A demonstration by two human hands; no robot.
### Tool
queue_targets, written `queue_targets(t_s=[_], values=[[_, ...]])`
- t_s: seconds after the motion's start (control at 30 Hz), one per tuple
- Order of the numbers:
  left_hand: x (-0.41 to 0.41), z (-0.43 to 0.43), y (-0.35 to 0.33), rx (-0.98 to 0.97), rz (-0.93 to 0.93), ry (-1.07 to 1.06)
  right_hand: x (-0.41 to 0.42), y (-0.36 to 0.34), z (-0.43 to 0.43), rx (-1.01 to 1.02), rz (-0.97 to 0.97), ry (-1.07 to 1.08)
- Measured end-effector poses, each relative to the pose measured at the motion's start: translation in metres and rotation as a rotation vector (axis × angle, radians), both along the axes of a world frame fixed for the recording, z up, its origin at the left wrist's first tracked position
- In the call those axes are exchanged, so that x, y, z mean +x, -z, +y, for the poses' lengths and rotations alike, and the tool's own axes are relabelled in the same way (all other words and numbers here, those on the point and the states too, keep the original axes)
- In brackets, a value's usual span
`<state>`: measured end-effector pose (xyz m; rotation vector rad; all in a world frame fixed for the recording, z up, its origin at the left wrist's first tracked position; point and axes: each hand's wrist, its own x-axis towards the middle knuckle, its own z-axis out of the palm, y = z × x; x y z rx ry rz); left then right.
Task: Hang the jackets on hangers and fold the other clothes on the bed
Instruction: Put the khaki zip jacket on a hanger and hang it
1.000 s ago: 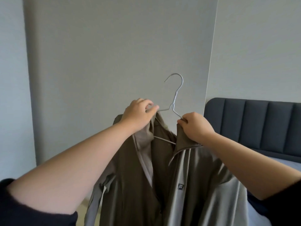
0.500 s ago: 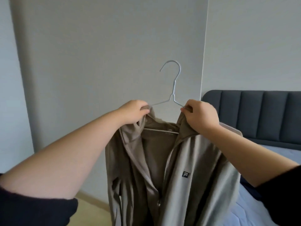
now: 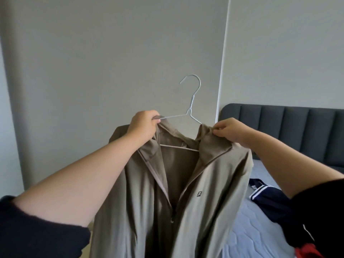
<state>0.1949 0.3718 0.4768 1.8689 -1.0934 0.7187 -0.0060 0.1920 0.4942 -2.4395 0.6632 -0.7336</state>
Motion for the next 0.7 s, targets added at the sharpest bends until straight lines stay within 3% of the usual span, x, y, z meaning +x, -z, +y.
queue_targets(t_s=[0.1, 0.13, 0.2, 0.3, 0.53, 0.6, 0.7], values=[[-0.002, -0.001, 0.007, -0.065, -0.107, 0.067, -0.014, 0.0, -0.01, 0.481, -0.104, -0.104], [-0.005, -0.001, 0.009, -0.078, -0.162, 0.105, -0.019, -0.001, -0.013, 0.644, -0.077, -0.116], [-0.011, -0.002, 0.012, -0.09, -0.259, 0.165, -0.024, -0.002, -0.019, 0.752, 0.119, -0.106], [-0.02, -0.006, 0.014, -0.093, -0.337, 0.2, -0.019, 0.002, -0.024, 0.615, 0.379, -0.129], [-0.027, -0.014, 0.016, -0.091, -0.356, 0.222, -0.012, 0.002, -0.001, 0.437, 0.669, -0.356], [-0.027, -0.015, 0.018, -0.082, -0.349, 0.22, -0.01, 0.001, 0.005, 0.225, 0.6, -0.325], [-0.024, -0.013, 0.021, -0.076, -0.327, 0.21, -0.001, 0.0, 0.002, 0.085, 0.071, -0.141]])
